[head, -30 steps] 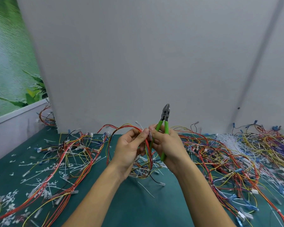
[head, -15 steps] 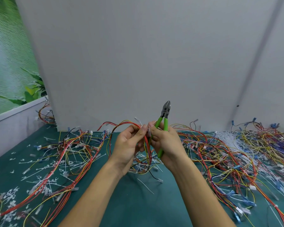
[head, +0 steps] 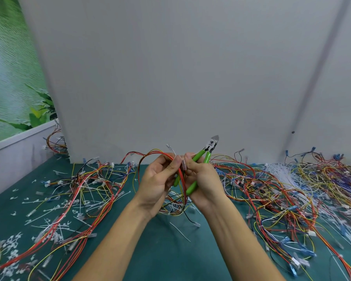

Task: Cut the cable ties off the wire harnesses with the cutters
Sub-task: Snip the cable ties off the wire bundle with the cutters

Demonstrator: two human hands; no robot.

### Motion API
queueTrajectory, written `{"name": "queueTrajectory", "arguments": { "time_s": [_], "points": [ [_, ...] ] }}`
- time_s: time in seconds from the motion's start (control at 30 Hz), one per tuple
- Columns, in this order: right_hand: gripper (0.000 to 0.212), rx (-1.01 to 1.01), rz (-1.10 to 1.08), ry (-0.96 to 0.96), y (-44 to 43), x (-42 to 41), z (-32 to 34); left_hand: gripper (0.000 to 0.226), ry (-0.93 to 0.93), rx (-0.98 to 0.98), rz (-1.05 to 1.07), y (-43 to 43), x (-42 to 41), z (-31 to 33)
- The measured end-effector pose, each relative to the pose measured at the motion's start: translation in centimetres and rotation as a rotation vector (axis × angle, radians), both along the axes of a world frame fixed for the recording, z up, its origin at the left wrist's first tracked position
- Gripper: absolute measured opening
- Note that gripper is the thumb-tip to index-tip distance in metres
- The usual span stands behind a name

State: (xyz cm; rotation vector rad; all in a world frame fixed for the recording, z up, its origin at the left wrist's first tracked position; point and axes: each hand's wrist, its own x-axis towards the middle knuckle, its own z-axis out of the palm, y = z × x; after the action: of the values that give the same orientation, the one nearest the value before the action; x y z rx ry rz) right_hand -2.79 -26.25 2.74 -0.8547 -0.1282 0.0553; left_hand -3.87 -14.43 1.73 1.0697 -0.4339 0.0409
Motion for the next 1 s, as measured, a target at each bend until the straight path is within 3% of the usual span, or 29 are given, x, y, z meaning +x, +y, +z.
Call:
{"name": "queueTrajectory", "arguments": {
  "time_s": [0.17,0.3,0.5,0.67,1.0],
  "points": [
    [0.026,-0.069,-0.011,-0.039,-0.2,-0.1,0.1,0.005,0.012,0.059,0.059,0.0,0.1,0.1],
    [0.013,-0.174,-0.07,-0.064,-0.9,0.1,0.2,0.023,-0.016,0.119,0.145,-0.3,0.2,0.0],
    [0.016,-0.27,-0.125,-0.114,-1.5,-0.1,0.5,0.036,-0.026,0.182,0.219,-0.1,0.3,-0.2],
    [0.016,-0.329,-0.159,-0.129,-1.5,0.0,0.6,0.031,-0.012,0.209,0.185,0.0,0.3,-0.2],
    [0.03,-0.048,0.004,-0.004,-0.3,0.1,-0.2,0.008,-0.003,0.122,0.069,0.3,0.2,-0.2]
  ]
}}
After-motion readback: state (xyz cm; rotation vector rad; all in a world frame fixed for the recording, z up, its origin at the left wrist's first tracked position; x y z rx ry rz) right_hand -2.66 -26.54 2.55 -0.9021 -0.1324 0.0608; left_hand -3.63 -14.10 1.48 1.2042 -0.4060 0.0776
